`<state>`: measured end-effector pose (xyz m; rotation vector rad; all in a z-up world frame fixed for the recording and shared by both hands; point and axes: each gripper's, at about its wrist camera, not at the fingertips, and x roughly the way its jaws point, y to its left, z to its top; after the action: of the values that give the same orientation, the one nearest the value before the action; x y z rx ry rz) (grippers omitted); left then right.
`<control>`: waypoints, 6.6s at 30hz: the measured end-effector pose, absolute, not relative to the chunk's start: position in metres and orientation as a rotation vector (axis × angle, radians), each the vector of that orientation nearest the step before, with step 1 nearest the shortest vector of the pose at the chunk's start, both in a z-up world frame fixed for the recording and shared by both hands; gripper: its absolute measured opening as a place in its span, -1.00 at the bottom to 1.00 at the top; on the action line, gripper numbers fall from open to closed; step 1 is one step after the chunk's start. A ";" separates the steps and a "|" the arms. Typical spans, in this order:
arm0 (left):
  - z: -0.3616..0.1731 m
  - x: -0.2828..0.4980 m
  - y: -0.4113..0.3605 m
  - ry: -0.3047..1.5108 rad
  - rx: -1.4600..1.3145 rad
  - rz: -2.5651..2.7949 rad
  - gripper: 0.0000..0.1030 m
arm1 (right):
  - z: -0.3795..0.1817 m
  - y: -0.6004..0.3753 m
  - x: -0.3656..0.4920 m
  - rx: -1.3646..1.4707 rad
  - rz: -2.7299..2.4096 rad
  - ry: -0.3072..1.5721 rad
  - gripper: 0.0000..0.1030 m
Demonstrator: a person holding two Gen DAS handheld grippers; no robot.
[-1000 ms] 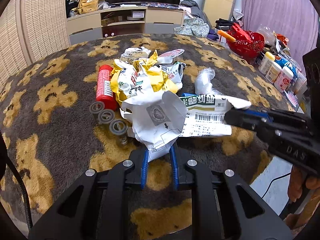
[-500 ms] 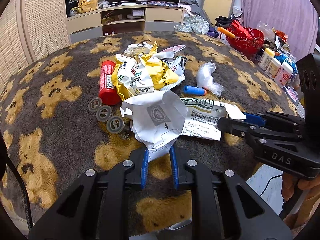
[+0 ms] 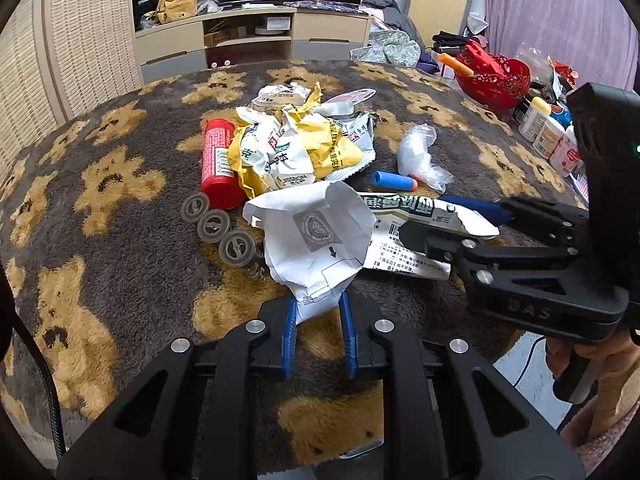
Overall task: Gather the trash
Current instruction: 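Grasp the white paper wrapper with the left gripper while the right grasps the white-green tube box, then carry both items down into the dark bin and open both grippers, then raise both open grippers back over the table, then grasp the three metal cylinders with the left gripper while the right grasps the white plastic bag, then lower both held items into the dark bin and open both grippers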
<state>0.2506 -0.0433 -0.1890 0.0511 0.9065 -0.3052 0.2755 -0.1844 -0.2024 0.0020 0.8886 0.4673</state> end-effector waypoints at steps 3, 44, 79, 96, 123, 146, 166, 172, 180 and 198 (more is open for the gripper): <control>-0.186 0.248 -0.041 0.900 0.049 -0.301 -0.66 | -0.201 -0.177 0.268 -0.021 0.471 0.879 -0.29; -0.243 0.049 -0.039 1.020 -0.053 -0.349 -0.65 | -0.236 -0.223 0.057 0.141 0.223 1.078 -0.32; -0.273 0.063 -0.036 1.113 -0.083 -0.337 0.32 | -0.264 -0.212 0.081 0.215 0.152 1.143 0.38; -0.214 0.076 -0.018 0.969 -0.068 -0.307 0.59 | -0.208 -0.235 0.093 0.226 0.136 0.969 0.54; -0.202 0.244 0.015 0.918 -0.018 -0.176 0.61 | -0.180 -0.231 0.270 0.187 0.119 0.854 0.55; -0.213 0.291 0.004 0.919 0.040 -0.085 0.15 | -0.212 -0.211 0.350 0.121 0.087 0.916 -0.21; -0.205 0.205 0.009 0.957 -0.034 -0.178 -0.10 | -0.180 -0.242 0.230 0.119 0.106 0.894 -0.49; -0.195 0.153 -0.002 0.940 -0.055 -0.228 -0.10 | -0.162 -0.237 0.177 0.124 0.146 0.876 -0.49; -0.193 0.097 -0.014 0.922 -0.052 -0.274 -0.10 | -0.165 -0.220 0.116 0.115 0.210 0.891 -0.49; -0.263 0.067 -0.039 1.066 -0.027 -0.321 -0.10 | -0.245 -0.199 0.080 0.107 0.238 1.085 -0.49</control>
<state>0.0668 -0.0388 -0.2633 -0.0268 1.0661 -0.3214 0.0799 -0.1987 -0.2453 0.1072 1.0850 0.2379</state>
